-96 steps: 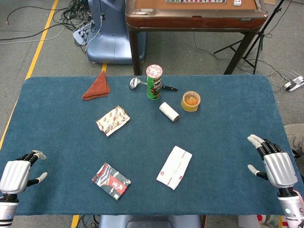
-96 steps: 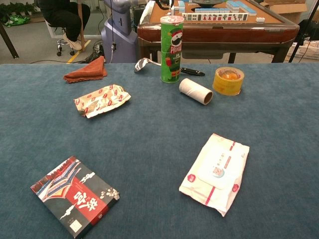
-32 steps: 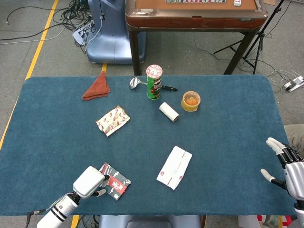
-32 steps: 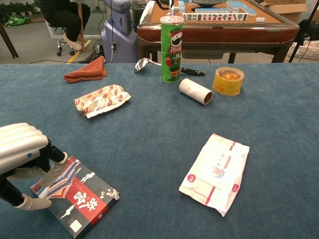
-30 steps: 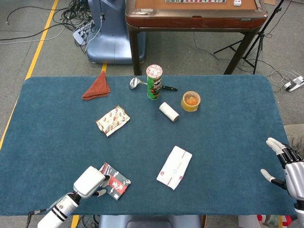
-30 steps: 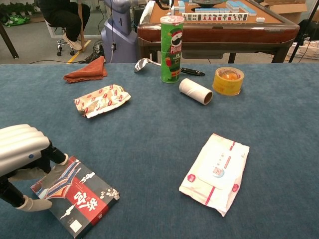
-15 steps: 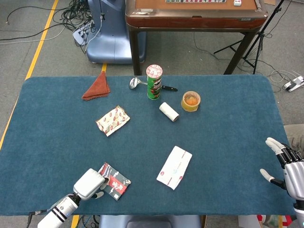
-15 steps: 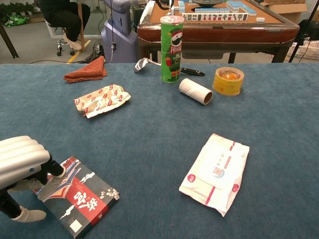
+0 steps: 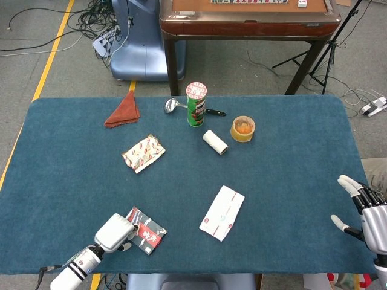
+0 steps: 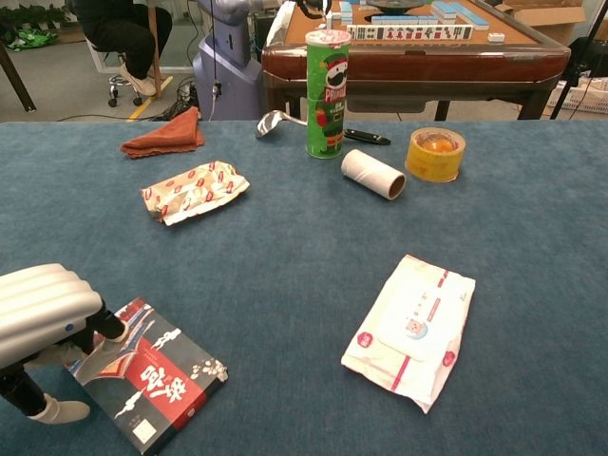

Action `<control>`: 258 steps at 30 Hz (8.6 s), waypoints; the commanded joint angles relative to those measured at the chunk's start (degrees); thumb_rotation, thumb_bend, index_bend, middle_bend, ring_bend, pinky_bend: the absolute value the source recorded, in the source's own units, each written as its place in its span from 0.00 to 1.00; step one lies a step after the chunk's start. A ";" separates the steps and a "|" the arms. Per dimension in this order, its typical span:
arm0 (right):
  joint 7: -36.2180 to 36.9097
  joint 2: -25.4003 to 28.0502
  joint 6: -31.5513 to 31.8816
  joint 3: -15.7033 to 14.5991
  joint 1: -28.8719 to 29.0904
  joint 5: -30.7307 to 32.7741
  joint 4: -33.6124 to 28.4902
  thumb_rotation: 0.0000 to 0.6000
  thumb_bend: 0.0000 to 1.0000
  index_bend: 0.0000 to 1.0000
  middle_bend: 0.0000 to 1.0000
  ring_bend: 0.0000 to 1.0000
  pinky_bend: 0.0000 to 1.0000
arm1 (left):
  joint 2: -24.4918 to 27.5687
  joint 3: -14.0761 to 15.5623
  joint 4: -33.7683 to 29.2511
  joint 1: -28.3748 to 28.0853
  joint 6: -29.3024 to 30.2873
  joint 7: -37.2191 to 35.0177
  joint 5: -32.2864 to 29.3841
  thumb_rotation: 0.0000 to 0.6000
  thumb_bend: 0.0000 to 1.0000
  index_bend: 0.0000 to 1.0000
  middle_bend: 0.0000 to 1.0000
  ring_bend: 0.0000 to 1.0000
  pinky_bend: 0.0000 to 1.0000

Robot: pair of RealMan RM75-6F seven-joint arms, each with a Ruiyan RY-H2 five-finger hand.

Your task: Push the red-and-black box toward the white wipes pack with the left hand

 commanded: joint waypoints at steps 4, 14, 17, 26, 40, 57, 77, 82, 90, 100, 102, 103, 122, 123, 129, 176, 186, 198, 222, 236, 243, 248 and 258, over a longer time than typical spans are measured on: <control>0.24 0.03 0.08 0.02 -0.06 -0.01 0.10 1.00 0.06 0.18 0.21 0.20 0.35 | -0.46 -0.13 0.03 -0.41 -0.24 0.55 -0.39 1.00 0.00 0.85 1.00 0.87 1.00; 0.70 0.14 0.25 0.15 -0.16 0.13 0.17 1.00 0.06 0.18 0.21 0.20 0.35 | -1.65 -0.75 0.47 -1.33 -1.31 1.01 -2.04 1.00 0.00 0.85 1.00 0.87 1.00; 0.85 0.18 0.19 0.21 -0.13 0.23 0.21 1.00 0.06 0.18 0.21 0.20 0.35 | -1.97 -1.21 0.15 -1.64 -1.53 1.29 -2.79 1.00 0.00 0.85 1.00 0.87 1.00; 0.79 0.20 0.13 0.22 -0.15 0.24 0.16 1.00 0.06 0.18 0.21 0.20 0.35 | -3.49 -2.13 0.69 -2.20 -1.31 2.02 -4.29 1.00 0.00 0.85 1.00 0.87 1.00; 0.65 0.25 0.05 0.19 -0.13 0.10 0.11 1.00 0.06 0.18 0.21 0.20 0.35 | -6.10 -3.65 3.45 -3.18 -0.64 2.42 -5.83 1.00 0.00 0.85 1.00 0.87 1.00; 1.06 0.37 0.68 0.31 -0.38 0.02 0.04 1.00 0.06 0.18 0.21 0.20 0.35 | -8.95 -5.72 4.03 -4.98 0.22 4.04 -7.28 1.00 0.00 0.85 1.00 0.87 1.00; 1.52 0.56 0.96 0.50 -0.52 0.16 0.01 1.00 0.06 0.18 0.21 0.20 0.35 | -11.98 -9.83 6.43 -8.45 -1.30 6.03 -12.34 1.00 0.00 0.85 1.00 0.87 1.00; 1.98 0.69 1.18 0.55 -0.62 0.20 0.10 1.00 0.06 0.18 0.21 0.20 0.35 | -12.73 -11.10 7.53 -9.30 -0.91 5.73 -13.37 1.00 0.00 0.85 1.00 0.87 1.00; 2.61 0.90 1.37 0.64 -0.68 0.23 0.14 1.00 0.06 0.18 0.21 0.20 0.35 | -13.15 -11.67 9.07 -10.01 -0.46 5.60 -14.67 1.00 0.00 0.85 1.00 0.87 1.00; 2.18 0.79 1.34 0.57 -0.63 -0.05 -0.01 1.00 0.06 0.18 0.21 0.20 0.35 | -7.59 -8.50 1.74 -8.04 1.61 8.80 -14.37 1.00 0.00 0.85 1.00 0.87 1.00; 2.10 0.76 1.32 0.56 -0.65 -0.03 -0.05 1.00 0.06 0.18 0.21 0.20 0.35 | -7.33 -7.87 1.03 -7.82 1.63 9.50 -14.49 1.00 0.00 0.85 1.00 0.87 1.00; 2.09 0.75 1.31 0.57 -0.64 -0.02 -0.05 1.00 0.06 0.18 0.21 0.20 0.35 | -7.35 -7.62 0.82 -7.75 1.64 9.73 -14.49 1.00 0.00 0.85 1.00 0.87 1.00; 3.16 1.09 1.53 0.78 -0.74 0.21 0.04 1.00 0.06 0.18 0.21 0.20 0.35 | -11.60 -8.12 5.71 -9.33 -0.88 9.85 -17.21 1.00 0.00 0.85 1.00 0.87 1.00; 3.11 1.05 1.48 0.80 -0.72 0.25 0.03 1.00 0.06 0.18 0.21 0.20 0.35 | -11.67 -8.31 5.79 -9.47 -0.95 9.79 -17.44 1.00 0.00 0.85 1.00 0.87 1.00; 2.94 1.07 1.35 0.79 -0.68 0.29 -0.06 1.00 0.06 0.18 0.21 0.20 0.35 | -12.12 -9.35 6.54 -10.21 -1.27 9.51 -18.55 1.00 0.00 0.85 1.00 0.87 1.00; 4.67 1.62 2.34 0.94 -1.12 0.24 0.14 1.00 0.06 0.18 0.21 0.20 0.35 | -18.47 -14.70 13.67 -17.73 -3.15 10.28 -24.44 1.00 0.00 0.85 1.00 0.87 1.00; 5.13 1.79 3.15 0.87 -1.47 -0.13 0.17 1.00 0.06 0.18 0.21 0.20 0.35 | -20.27 -15.31 14.53 -19.42 -3.51 10.82 -25.43 1.00 0.00 0.85 1.00 0.87 1.00; 6.03 1.95 3.82 1.04 -1.77 -0.06 0.37 1.00 0.06 0.18 0.21 0.20 0.35 | -22.69 -16.58 17.50 -21.89 -4.42 11.01 -26.60 1.00 0.00 0.85 1.00 0.87 1.00; 6.10 1.62 5.71 2.11 -2.72 0.93 0.60 1.00 0.06 0.18 0.21 0.20 0.35 | -26.79 -18.58 22.20 -26.16 -5.08 11.98 -27.96 1.00 0.00 0.85 1.00 0.87 1.00; 8.47 2.05 7.14 2.43 -3.43 0.93 1.15 1.00 0.06 0.18 0.21 0.20 0.35 | -27.02 -18.83 21.26 -27.32 -4.02 13.27 -28.03 1.00 0.00 0.85 1.00 0.87 1.00; 8.21 1.95 7.14 2.28 -3.42 0.48 1.17 1.00 0.06 0.18 0.21 0.20 0.35 | -23.13 -18.54 14.98 -25.88 -0.64 16.55 -28.17 1.00 0.00 0.85 1.00 0.87 1.00; 7.51 1.83 6.81 2.20 -3.31 0.34 1.03 1.00 0.06 0.18 0.21 0.20 0.35 | -17.97 -17.16 7.33 -22.99 2.80 20.81 -29.70 1.00 0.00 0.83 1.00 0.86 1.00; 3.89 0.78 5.11 1.96 -2.46 -0.14 0.40 1.00 0.06 0.18 0.21 0.20 0.35 | -5.62 -10.18 -4.53 -13.23 16.12 15.43 -18.38 1.00 0.00 0.77 0.94 0.78 0.99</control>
